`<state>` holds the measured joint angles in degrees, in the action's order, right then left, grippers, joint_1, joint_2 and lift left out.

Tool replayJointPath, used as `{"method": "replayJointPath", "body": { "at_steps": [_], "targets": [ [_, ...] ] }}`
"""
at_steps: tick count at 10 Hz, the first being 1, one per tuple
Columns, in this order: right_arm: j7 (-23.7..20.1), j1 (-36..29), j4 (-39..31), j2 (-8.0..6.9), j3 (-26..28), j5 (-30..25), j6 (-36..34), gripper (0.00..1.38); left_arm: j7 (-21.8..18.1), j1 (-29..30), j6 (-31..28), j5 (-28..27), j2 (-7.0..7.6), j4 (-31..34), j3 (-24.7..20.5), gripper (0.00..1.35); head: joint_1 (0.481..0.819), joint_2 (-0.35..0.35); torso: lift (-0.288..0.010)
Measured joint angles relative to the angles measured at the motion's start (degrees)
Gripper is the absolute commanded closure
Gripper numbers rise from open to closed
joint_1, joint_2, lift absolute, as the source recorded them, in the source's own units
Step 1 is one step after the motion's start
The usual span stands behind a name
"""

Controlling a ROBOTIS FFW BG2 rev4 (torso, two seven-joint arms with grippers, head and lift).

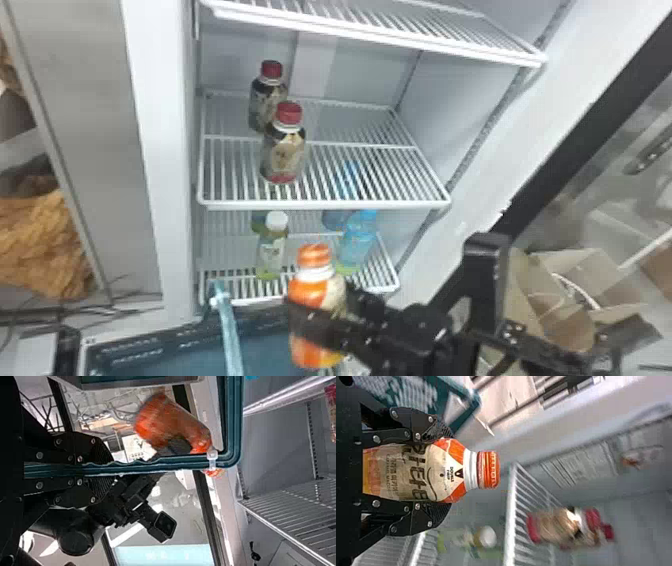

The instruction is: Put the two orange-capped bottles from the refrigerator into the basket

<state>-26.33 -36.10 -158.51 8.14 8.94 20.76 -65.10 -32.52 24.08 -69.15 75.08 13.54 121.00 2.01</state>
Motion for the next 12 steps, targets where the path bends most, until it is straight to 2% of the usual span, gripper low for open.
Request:
{"method": "replayJointPath", "body": {
  "at_steps": [3, 5, 6, 7, 8, 9, 10, 12],
  "targets": [
    [-1.1, 0.4, 0.7, 0.53, -0.6, 1.7, -4.3, 0.95, 0.0, -0.3, -0.2, -0.1, 0.00, -0.2, 0.2, 1.20, 0.695, -0.300, -0.040],
    [-2.6, 2.4, 5.2, 0.98, -1.8, 1.5, -5.4, 0.95, 0.0, -0.4, -0.3, -0.1, 0.00, -0.3, 0.3, 1.20, 0.695, -0.296, -0.040],
    [-3.7, 3.7, 8.4, 1.22, -2.8, 1.2, -5.0, 0.86, 0.0, -0.3, -0.2, 0.0, 0.00, -0.4, 0.3, 1.20, 0.695, -0.284, -0.040],
    [-4.3, 4.8, 11.0, 1.32, -3.4, 1.1, -4.5, 0.53, 0.0, -0.3, -0.2, 0.0, 0.00, -0.4, 0.3, 1.20, 0.695, -0.279, -0.040],
    [-4.8, 5.3, 12.5, 1.39, -3.5, 1.1, -4.0, 0.31, 0.0, -0.3, -0.2, 0.0, -0.02, -0.4, 0.3, 1.20, 0.695, -0.276, -0.040],
    [-5.7, 5.7, 13.6, 1.52, -3.5, 1.2, -2.8, 0.17, 0.0, -0.3, -0.2, 0.0, -0.07, -0.4, 0.3, 1.20, 0.695, -0.273, -0.040],
    [-6.5, 6.1, 14.5, 1.58, -3.4, 1.2, -1.1, 0.11, 0.0, -0.3, -0.2, 0.0, -0.09, -0.4, 0.3, 1.20, 0.695, -0.270, -0.040],
    [-7.3, 6.3, 15.4, 1.62, -3.2, 0.8, 3.8, 0.10, 0.0, -0.3, -0.2, 0.1, -0.09, -0.4, 0.3, 1.20, 0.695, -0.267, -0.040]
  ]
}}
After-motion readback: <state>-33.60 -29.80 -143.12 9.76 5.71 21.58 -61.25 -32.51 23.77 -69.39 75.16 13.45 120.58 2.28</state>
